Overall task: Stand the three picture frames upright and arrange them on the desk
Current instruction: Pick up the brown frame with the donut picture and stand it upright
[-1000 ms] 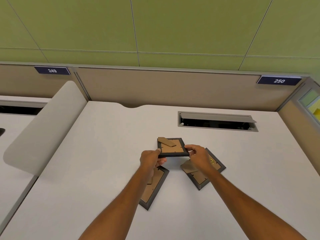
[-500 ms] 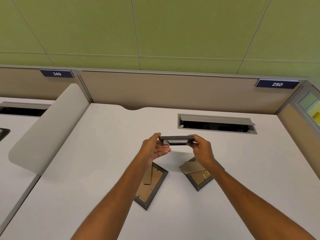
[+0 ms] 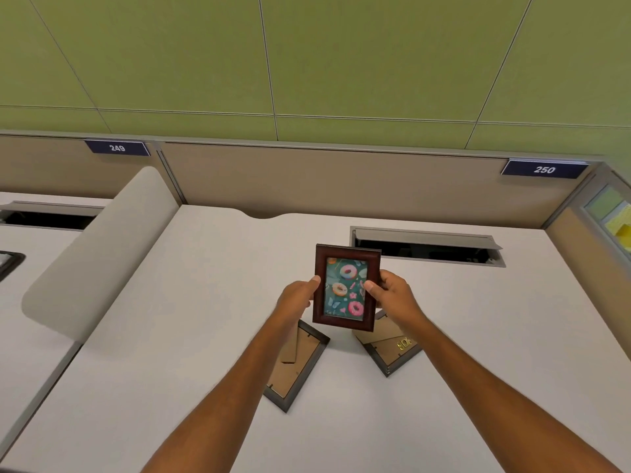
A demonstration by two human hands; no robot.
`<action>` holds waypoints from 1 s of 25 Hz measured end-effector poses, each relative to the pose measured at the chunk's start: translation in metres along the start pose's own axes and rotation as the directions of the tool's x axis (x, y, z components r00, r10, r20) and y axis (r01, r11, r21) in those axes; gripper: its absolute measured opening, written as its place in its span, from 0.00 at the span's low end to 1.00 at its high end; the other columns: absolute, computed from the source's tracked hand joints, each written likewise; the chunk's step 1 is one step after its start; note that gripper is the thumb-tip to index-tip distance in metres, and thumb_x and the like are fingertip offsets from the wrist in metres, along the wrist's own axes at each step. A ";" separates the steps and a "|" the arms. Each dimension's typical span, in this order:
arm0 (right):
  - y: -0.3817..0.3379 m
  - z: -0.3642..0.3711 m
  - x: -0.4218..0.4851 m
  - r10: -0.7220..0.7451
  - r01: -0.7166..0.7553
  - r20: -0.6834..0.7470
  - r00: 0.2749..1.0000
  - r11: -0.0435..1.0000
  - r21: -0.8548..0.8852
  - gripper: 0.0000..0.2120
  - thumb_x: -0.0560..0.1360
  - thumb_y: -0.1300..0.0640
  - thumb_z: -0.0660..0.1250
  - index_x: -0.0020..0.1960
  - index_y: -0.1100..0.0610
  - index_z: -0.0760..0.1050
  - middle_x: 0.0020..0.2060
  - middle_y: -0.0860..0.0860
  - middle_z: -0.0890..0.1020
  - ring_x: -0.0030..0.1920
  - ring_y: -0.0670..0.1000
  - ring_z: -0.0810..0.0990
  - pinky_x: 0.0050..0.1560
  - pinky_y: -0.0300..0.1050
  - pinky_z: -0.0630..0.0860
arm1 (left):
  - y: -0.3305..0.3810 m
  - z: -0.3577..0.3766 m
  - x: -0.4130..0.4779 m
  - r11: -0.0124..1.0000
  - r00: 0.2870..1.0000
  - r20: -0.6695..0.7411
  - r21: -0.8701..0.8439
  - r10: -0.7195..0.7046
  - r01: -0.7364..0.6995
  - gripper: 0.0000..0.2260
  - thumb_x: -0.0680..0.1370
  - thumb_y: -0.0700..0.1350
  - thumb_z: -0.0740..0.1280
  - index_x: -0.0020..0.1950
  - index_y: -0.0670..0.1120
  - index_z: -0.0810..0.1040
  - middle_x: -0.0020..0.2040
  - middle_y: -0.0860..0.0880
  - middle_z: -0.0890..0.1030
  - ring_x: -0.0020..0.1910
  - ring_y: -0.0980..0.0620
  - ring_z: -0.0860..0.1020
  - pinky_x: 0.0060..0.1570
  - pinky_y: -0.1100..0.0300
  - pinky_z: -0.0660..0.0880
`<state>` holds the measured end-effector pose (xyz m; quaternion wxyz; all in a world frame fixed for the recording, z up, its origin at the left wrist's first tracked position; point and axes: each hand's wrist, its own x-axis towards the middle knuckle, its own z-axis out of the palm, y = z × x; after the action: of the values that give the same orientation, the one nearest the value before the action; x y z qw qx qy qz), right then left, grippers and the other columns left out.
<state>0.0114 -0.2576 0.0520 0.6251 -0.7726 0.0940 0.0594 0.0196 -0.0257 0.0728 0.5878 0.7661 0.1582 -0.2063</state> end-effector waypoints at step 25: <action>0.012 -0.016 -0.025 -0.042 -0.002 0.309 0.950 0.990 0.142 0.11 0.79 0.66 0.75 0.61 0.58 0.85 0.55 0.56 0.90 0.55 0.52 0.89 0.51 0.43 0.85 | -0.023 0.002 -0.018 0.862 0.997 0.071 -0.503 -0.039 0.069 0.46 0.79 0.80 0.48 0.69 0.48 0.88 0.63 0.39 0.89 0.65 0.35 0.86 0.58 0.46 0.85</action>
<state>-0.0158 -0.2741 0.0496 0.6857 -0.7083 -0.0097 0.1673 -0.0071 -0.0219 0.0620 0.7660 0.5747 0.2109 -0.1963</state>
